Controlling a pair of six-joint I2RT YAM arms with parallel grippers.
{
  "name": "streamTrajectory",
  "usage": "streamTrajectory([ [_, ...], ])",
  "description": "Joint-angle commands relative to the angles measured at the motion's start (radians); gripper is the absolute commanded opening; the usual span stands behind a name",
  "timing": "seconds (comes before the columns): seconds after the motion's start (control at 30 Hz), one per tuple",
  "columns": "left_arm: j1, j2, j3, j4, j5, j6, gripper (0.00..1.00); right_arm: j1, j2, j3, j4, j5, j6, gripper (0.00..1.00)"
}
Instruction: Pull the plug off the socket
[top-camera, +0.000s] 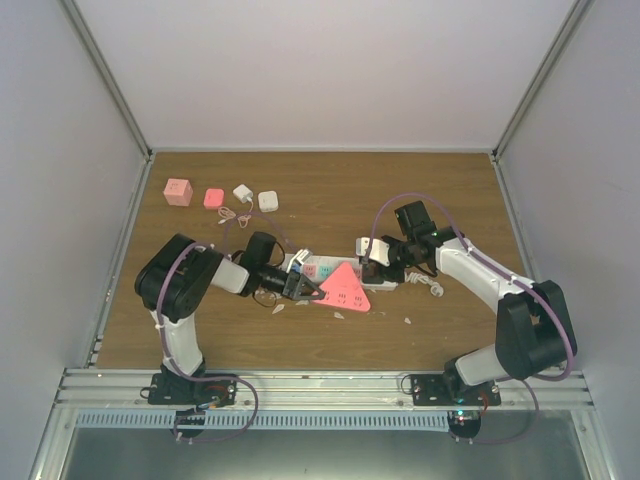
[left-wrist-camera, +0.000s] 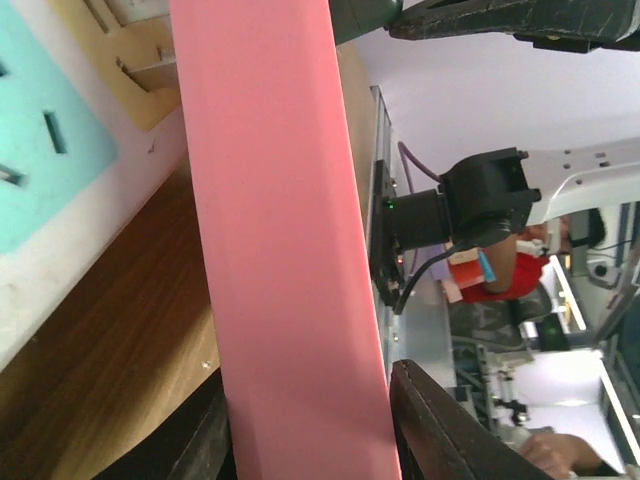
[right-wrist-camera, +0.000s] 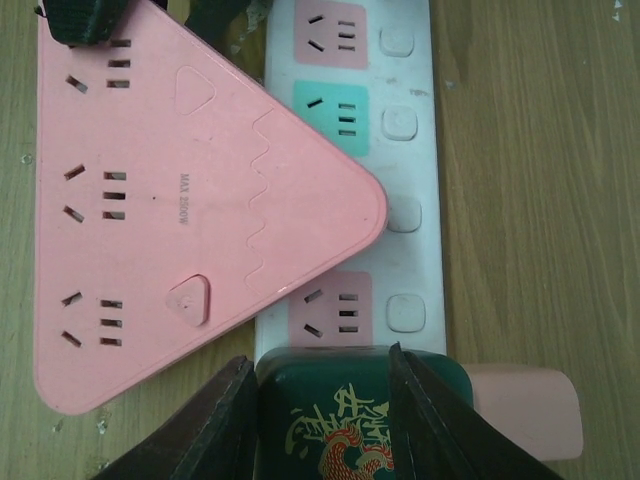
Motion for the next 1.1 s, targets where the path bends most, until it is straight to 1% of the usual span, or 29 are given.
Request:
streamTrajectory([
  [0.0,-0.011,-0.089,-0.008,0.063,0.034,0.166,0.00,-0.001,0.061,-0.046,-0.032,0.121,0.019,0.36],
  [0.1,-0.011,-0.107,-0.014,0.063,0.045,0.197,0.00,-0.001,0.061,-0.045,-0.034,0.125,0.017,0.36],
  [0.33,-0.011,-0.190,0.007,-0.022,0.082,0.238,0.00,-0.001,0.061,-0.046,-0.029,0.123,0.024,0.36],
  [0.47,-0.004,-0.244,0.030,-0.158,0.059,0.323,0.00,-0.001,0.060,-0.046,-0.027,0.118,0.027,0.37],
  [0.53,0.017,-0.254,0.046,-0.219,0.049,0.362,0.00,-0.001,0.058,-0.041,-0.027,0.111,0.031,0.37],
  [0.67,0.104,-0.251,0.085,-0.316,0.055,0.411,0.00,0.000,0.050,-0.025,-0.030,0.099,0.035,0.38],
  [0.87,0.261,-0.287,0.120,-0.495,0.059,0.563,0.00,-0.001,0.035,-0.010,-0.036,0.083,0.041,0.39],
  [0.93,0.325,-0.293,0.137,-0.558,0.060,0.621,0.00,-0.001,0.034,-0.011,-0.036,0.083,0.042,0.40],
  [1.0,0.401,-0.281,0.169,-0.659,0.061,0.694,0.00,-0.001,0.037,-0.011,-0.039,0.080,0.040,0.40],
  [1.07,0.505,-0.255,0.203,-0.751,0.071,0.766,0.00,-0.001,0.036,-0.010,-0.039,0.076,0.039,0.41],
])
